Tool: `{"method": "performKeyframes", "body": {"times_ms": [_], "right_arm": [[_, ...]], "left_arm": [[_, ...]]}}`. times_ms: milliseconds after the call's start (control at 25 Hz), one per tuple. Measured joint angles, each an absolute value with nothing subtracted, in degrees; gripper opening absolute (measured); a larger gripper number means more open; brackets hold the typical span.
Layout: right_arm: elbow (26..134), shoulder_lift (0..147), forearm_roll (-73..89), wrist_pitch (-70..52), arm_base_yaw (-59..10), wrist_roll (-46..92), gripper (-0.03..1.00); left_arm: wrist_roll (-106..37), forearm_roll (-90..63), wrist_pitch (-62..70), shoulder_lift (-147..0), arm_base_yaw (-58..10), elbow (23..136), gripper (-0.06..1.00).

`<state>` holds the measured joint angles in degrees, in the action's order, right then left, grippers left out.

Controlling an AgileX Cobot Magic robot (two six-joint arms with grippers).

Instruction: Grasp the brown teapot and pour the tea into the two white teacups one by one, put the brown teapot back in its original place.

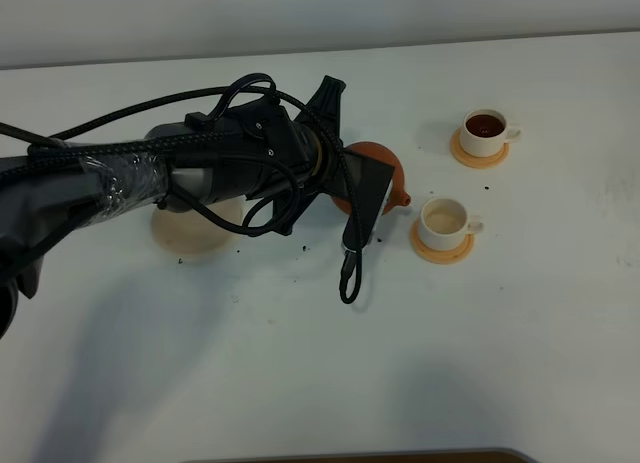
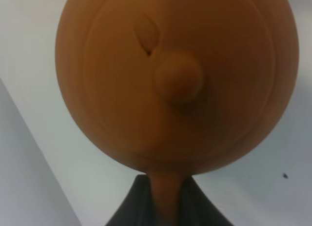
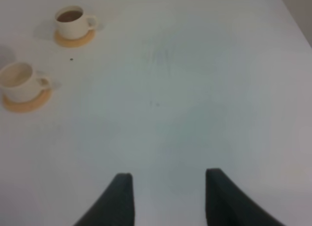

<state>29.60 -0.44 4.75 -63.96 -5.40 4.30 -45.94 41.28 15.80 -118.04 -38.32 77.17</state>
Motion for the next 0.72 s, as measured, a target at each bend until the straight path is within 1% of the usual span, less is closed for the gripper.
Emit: {"method": "performKeyframes", "body": {"times_ms": [720], "right_arm": [[29.6,-0.44,4.87,-63.96,-5.4,4.3,0.38]], "left_arm": [[-47.05,41.34,11.24,-118.55,-38.43,78.23,0.14]]}}
